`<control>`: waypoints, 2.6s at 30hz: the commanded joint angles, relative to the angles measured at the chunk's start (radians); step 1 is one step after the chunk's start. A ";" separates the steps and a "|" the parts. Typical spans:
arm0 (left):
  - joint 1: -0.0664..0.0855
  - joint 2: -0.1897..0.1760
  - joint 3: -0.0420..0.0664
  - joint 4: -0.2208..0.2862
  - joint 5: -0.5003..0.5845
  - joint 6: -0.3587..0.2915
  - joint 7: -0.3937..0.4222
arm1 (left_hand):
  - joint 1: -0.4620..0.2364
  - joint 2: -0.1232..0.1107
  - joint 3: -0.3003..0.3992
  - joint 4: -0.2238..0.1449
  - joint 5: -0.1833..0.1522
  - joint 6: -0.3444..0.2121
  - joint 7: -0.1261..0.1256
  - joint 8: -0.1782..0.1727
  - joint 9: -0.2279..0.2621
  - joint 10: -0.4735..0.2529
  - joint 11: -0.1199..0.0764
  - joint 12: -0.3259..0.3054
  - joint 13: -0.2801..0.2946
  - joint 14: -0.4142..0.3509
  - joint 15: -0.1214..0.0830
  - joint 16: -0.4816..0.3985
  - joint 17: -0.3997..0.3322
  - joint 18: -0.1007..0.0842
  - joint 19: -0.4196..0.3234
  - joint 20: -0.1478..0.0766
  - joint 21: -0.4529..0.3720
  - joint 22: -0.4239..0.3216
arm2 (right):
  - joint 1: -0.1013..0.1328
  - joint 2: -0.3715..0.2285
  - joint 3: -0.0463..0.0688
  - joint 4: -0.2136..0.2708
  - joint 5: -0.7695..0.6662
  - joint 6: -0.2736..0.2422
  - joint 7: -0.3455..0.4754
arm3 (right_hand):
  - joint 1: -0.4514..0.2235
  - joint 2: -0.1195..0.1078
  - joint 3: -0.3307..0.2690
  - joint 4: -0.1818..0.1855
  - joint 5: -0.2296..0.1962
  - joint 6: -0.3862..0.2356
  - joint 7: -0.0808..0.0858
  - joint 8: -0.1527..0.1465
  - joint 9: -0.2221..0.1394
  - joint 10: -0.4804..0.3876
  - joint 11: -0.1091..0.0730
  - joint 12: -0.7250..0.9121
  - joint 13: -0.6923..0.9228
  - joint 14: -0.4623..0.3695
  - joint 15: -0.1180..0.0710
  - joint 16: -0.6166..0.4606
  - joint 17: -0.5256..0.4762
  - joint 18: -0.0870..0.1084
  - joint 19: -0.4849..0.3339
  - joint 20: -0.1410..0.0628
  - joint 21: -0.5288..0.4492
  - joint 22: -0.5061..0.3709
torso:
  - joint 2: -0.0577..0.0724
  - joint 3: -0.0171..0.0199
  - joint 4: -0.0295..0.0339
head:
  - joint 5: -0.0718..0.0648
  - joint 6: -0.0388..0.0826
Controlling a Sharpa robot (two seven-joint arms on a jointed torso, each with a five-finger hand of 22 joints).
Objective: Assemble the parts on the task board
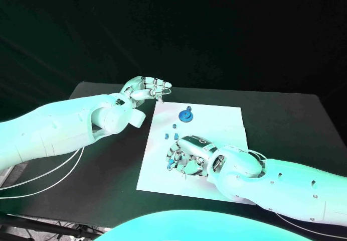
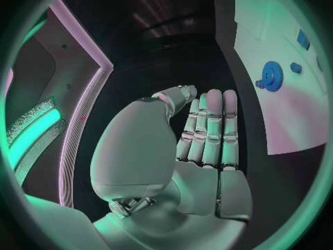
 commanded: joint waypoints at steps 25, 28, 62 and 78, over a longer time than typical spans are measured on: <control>0.001 -0.002 0.001 0.003 -0.001 0.019 0.000 | 0.001 0.005 0.000 -0.006 0.002 -0.005 0.002 -0.001 -0.001 -0.012 0.000 0.007 0.001 -0.006 0.000 -0.007 -0.002 0.013 -0.005 0.005 0.005 0.002 | -0.007 -0.006 -0.005 0.005 -0.033 0.039 -0.014 | -0.008 0.007 -0.001 -0.006 0.007 0.006 0.001 0.020 0.090 0.003 -0.001 -0.003 0.001 0.049 -0.003 0.001 0.000 -0.014 0.037 -0.006 0.001 0.182 | 0.000 0.0008 0.0000 | 0.003 -0.003; 0.001 -0.002 0.001 0.003 -0.001 0.019 0.000 | 0.001 0.005 0.000 -0.006 0.002 -0.005 0.002 -0.001 -0.001 -0.012 0.000 0.007 0.001 -0.006 0.000 -0.007 -0.002 0.013 -0.005 0.005 0.005 0.002 | -0.007 -0.006 -0.005 0.005 -0.033 0.040 -0.014 | -0.008 0.007 -0.001 -0.006 0.007 0.006 0.001 0.020 0.090 0.003 -0.001 -0.003 0.001 0.049 -0.003 0.001 0.000 -0.014 0.037 -0.006 0.001 0.182 | 0.000 0.0004 -0.0002 | 0.003 -0.003; 0.001 -0.005 0.001 0.004 -0.002 0.020 -0.002 | 0.001 0.005 0.000 -0.006 0.002 -0.005 0.002 -0.001 -0.001 -0.012 0.000 0.007 0.001 -0.006 0.000 -0.007 -0.002 0.013 -0.005 0.005 0.005 0.002 | -0.007 -0.005 -0.009 0.003 -0.066 -0.023 -0.049 | -0.098 -0.082 -0.055 -0.019 0.044 -0.170 0.023 -0.089 0.052 -0.042 0.010 -0.029 0.024 0.048 0.006 0.002 0.000 -0.011 0.034 0.003 -0.015 0.182 | 0.000 0.0009 -0.0011 | -0.003 0.000; 0.001 -0.008 -0.001 0.002 -0.002 0.026 -0.003 | 0.000 0.005 0.000 -0.008 0.002 -0.006 0.002 -0.001 -0.002 -0.014 0.001 0.009 0.000 -0.008 0.000 -0.007 -0.003 0.013 -0.008 0.006 0.006 0.004 | 0.058 -0.172 0.006 0.112 0.291 -0.176 0.082 | -0.060 -0.060 -0.101 -0.040 0.051 -0.140 0.037 -0.082 0.048 -0.019 0.018 0.038 0.072 0.045 0.010 -0.004 -0.014 -0.008 0.030 0.002 -0.044 0.177 | -0.004 0.0007 -0.0032 | -0.051 0.028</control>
